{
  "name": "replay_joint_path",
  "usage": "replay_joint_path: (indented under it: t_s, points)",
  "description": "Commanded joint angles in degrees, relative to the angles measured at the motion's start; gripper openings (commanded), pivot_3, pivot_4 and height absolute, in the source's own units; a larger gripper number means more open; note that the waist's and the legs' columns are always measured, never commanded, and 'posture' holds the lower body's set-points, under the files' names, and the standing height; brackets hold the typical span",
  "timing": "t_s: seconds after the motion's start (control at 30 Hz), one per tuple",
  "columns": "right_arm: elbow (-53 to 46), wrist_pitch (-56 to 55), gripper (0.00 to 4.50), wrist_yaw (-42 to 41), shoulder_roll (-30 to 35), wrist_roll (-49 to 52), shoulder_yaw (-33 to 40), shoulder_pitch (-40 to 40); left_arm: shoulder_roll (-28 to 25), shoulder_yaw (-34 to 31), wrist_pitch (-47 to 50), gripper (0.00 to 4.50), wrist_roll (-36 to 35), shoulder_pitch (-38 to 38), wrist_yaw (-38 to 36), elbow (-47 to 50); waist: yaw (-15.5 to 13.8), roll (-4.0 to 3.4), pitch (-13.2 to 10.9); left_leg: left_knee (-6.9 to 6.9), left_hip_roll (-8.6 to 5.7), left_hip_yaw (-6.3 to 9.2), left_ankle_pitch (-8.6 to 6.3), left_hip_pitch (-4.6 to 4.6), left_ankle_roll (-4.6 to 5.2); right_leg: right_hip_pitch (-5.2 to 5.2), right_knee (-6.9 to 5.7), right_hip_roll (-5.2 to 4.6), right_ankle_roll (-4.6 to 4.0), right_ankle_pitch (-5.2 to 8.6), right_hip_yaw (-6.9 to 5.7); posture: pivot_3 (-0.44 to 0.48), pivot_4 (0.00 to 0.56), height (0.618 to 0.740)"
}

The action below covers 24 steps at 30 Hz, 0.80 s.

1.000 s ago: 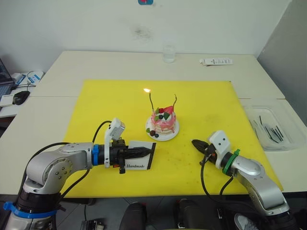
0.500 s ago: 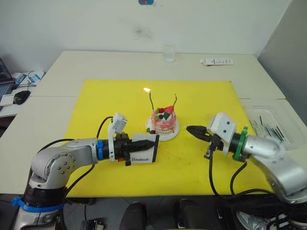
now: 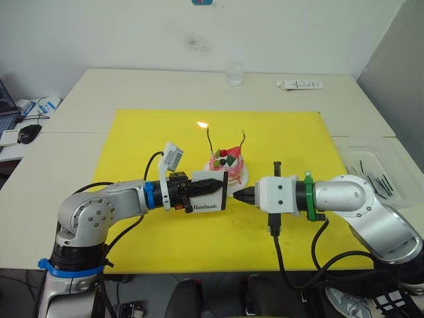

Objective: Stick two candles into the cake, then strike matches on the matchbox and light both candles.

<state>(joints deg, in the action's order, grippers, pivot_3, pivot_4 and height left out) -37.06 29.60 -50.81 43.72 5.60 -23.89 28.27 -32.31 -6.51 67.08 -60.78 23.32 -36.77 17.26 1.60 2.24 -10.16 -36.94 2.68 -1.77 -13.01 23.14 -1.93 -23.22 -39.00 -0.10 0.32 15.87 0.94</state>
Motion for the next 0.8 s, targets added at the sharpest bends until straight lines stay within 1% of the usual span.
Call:
replay_joint_path:
  t_s: [0.03,0.4,0.53,0.67,0.73,0.8]
  points:
    - [0.07,-1.70,0.03,0.22,-0.89,-2.36,-0.57,0.65,0.14,-0.88,0.28,0.00,-1.74,0.77,0.19,1.01,0.00,0.00,0.00,0.00,0.00,0.00,0.00,0.00,0.00,0.00,0.00,0.00,0.00,0.00,-0.01,0.000,0.150,0.740]
    - [3.49,-2.84,0.03,-0.11,-4.87,-6.42,-1.92,1.85,0.57,-0.97,0.52,0.00,-3.13,-0.06,1.26,2.20,-0.01,0.00,0.00,0.00,0.01,0.00,0.00,0.00,0.00,0.00,0.00,-0.01,0.00,0.00,-0.01,0.000,0.150,0.740]
    - [2.85,-2.51,0.03,-1.54,-4.71,-6.14,-0.90,1.76,0.09,-0.50,0.01,0.00,-2.27,-0.61,0.84,2.82,-0.01,0.00,0.00,0.00,0.00,0.00,0.00,0.00,0.00,0.00,0.00,-0.02,0.00,0.00,0.00,0.000,0.150,0.740]
    - [0.29,-0.81,0.03,-4.55,-2.19,-3.73,1.80,1.11,-2.11,2.11,-4.54,0.00,3.98,-1.81,-1.28,3.11,-0.02,0.00,0.00,0.00,0.00,0.00,0.00,0.00,0.00,0.00,0.01,-0.03,0.00,0.00,-0.01,0.000,0.150,0.740]
    - [-0.80,0.19,0.03,-5.77,-1.03,-2.37,2.76,1.00,-2.25,3.25,-7.18,0.00,7.02,-1.93,-1.44,2.51,-0.06,0.00,0.00,0.01,-0.01,0.00,0.00,-0.01,0.00,0.00,0.01,-0.03,-0.01,0.00,-0.01,0.000,0.150,0.740]
    - [-1.63,1.32,0.03,-6.15,-0.78,-1.09,3.44,1.02,-1.57,3.40,-8.19,0.00,7.96,-1.71,-1.33,1.84,-0.09,0.00,0.00,0.00,0.00,0.02,0.00,-0.01,0.00,0.01,0.01,-0.05,-0.01,0.00,-0.02,0.000,0.150,0.740]
